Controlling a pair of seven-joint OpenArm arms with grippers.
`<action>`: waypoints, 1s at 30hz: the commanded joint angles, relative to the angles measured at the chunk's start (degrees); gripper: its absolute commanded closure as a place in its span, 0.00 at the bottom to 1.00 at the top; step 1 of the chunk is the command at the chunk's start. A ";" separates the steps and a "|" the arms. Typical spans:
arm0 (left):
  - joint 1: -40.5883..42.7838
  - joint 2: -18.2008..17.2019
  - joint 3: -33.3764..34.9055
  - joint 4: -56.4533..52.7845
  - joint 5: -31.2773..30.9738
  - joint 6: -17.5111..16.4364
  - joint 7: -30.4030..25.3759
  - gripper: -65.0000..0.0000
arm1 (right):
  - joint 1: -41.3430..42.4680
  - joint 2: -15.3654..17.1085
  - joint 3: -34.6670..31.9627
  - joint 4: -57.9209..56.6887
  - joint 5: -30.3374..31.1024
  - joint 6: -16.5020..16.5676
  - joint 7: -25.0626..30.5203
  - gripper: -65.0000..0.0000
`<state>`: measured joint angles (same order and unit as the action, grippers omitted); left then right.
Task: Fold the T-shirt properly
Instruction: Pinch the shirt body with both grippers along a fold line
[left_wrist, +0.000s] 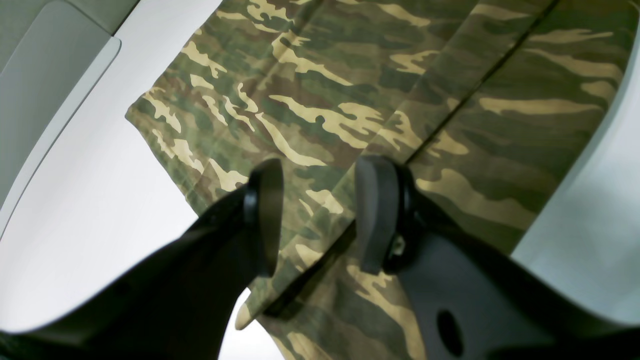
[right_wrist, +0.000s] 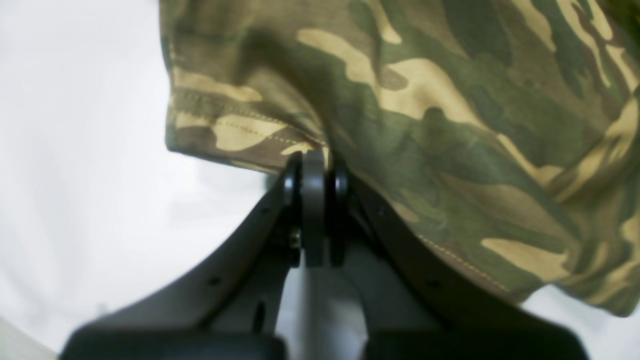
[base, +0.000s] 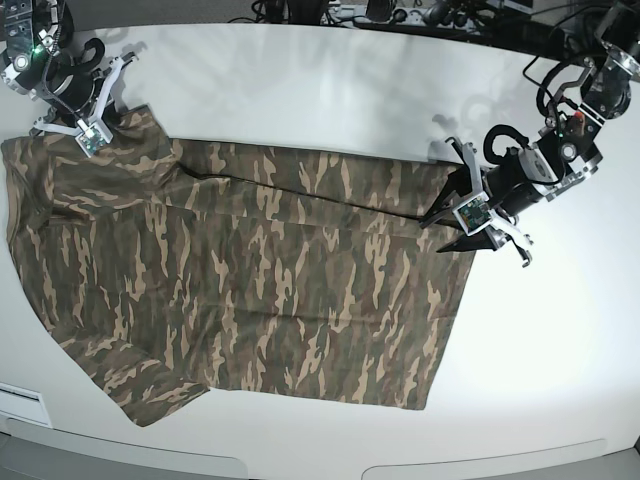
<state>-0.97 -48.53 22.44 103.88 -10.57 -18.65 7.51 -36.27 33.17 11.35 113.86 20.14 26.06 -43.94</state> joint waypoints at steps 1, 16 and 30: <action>-0.94 -1.01 -0.70 0.68 -0.48 0.44 -1.38 0.61 | -0.22 0.85 0.28 1.14 -1.20 -1.09 1.99 1.00; -0.94 -1.03 -0.70 0.68 -0.48 0.42 -1.01 0.61 | 11.63 0.85 0.28 1.60 -3.69 -4.70 4.07 1.00; -0.92 -1.03 -0.70 0.68 -0.48 0.22 -0.98 0.61 | 18.12 0.83 0.26 0.85 -3.48 -3.58 9.46 1.00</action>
<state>-0.97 -48.56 22.44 103.85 -10.55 -18.68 7.57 -18.81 33.10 11.09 114.13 16.47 22.92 -35.97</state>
